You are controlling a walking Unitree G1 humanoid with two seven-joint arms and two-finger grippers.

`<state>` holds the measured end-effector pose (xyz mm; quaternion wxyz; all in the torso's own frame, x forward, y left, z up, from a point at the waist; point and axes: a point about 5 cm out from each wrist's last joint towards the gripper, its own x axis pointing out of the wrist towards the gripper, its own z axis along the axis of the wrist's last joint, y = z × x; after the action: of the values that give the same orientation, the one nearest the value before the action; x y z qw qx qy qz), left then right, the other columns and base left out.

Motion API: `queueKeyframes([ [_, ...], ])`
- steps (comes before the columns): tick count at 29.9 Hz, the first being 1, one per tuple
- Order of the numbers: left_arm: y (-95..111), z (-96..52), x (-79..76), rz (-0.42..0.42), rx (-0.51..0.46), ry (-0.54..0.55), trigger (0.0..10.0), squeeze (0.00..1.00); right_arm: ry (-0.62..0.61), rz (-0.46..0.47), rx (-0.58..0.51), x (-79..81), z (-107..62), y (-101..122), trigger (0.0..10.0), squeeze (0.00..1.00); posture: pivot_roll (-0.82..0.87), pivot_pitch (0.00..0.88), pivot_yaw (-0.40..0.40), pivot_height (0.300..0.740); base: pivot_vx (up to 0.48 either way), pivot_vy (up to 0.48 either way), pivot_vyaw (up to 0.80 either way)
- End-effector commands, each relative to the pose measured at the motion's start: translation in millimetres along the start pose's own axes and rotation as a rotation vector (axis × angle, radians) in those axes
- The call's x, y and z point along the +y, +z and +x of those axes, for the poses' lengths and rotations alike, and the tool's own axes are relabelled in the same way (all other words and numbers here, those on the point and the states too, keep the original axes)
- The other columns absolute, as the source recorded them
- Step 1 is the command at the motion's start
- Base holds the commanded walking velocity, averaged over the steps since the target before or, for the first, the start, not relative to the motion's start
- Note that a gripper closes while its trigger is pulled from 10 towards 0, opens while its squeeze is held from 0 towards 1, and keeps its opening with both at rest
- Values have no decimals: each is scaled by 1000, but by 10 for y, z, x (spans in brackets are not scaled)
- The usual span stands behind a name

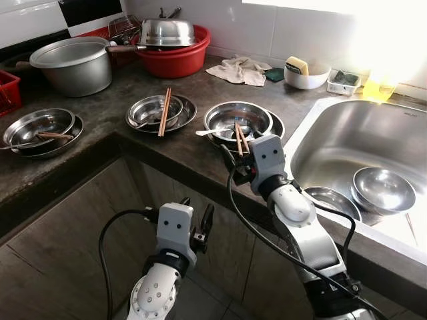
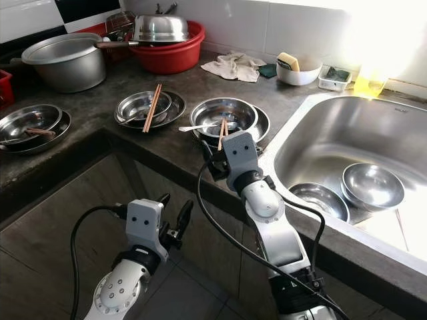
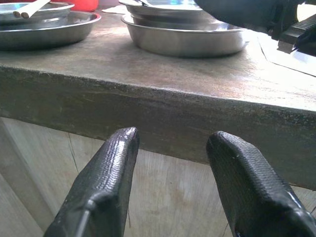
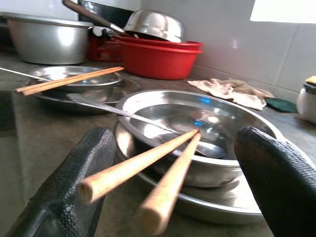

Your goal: Kitchen organization

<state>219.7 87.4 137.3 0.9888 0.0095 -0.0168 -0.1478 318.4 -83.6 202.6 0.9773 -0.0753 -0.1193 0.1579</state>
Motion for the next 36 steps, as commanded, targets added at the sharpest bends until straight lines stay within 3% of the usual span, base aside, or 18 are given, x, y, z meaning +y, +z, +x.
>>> queueKeyframes([
  [1, 14, -10, -4, 0, -6, 1, 10000, 0, -28, 0, 2, -36, 30, 15, 10000, 0, 100, 97, -7, 740, 0, 0, 0],
  [3, 14, -10, -4, 0, -7, 1, 10000, 0, -34, 6, 5, -45, 30, 10, 10000, 0, 100, 97, -7, 740, 0, 0, 0],
  [4, 14, -8, -5, -1, -7, 2, 10000, 0, -40, 7, 7, -56, 31, 6, 7804, 0, 99, 97, -6, 740, 0, 0, 0],
  [5, 13, -8, -5, -1, -7, 2, 10000, 0, -42, 8, 8, -60, 30, 4, 3922, 0, 99, 97, -6, 740, 0, 0, 0],
  [6, 13, -7, -5, -1, -7, 1, 10000, 0, -47, 5, 9, -69, 31, 3, 2784, 0, 99, 97, -6, 740, 0, 0, 0],
  [7, 13, -6, -5, 0, -7, 1, 10000, 0, -50, 3, 10, -75, 31, 2, 2784, 0, 99, 97, -6, 740, 0, 0, 0],
  [8, 15, -5, -4, 0, -7, 1, 10000, 0, -54, 7, 13, -85, 33, -1, 0, 0, 99, 97, -6, 740, 0, 0, 0],
  [29, 16, 0, -13, 0, -8, 0, 10000, 0, -78, 28, -13, -107, 53, 56, 0, 0, 98, 87, -7, 740, 0, 0, 0],
  [36, 15, 8, -16, 3, -11, -2, 10000, 0, -115, 51, -85, -158, 43, 215, 0, 0, 98, 79, -6, 740, 0, 0, 0],
])
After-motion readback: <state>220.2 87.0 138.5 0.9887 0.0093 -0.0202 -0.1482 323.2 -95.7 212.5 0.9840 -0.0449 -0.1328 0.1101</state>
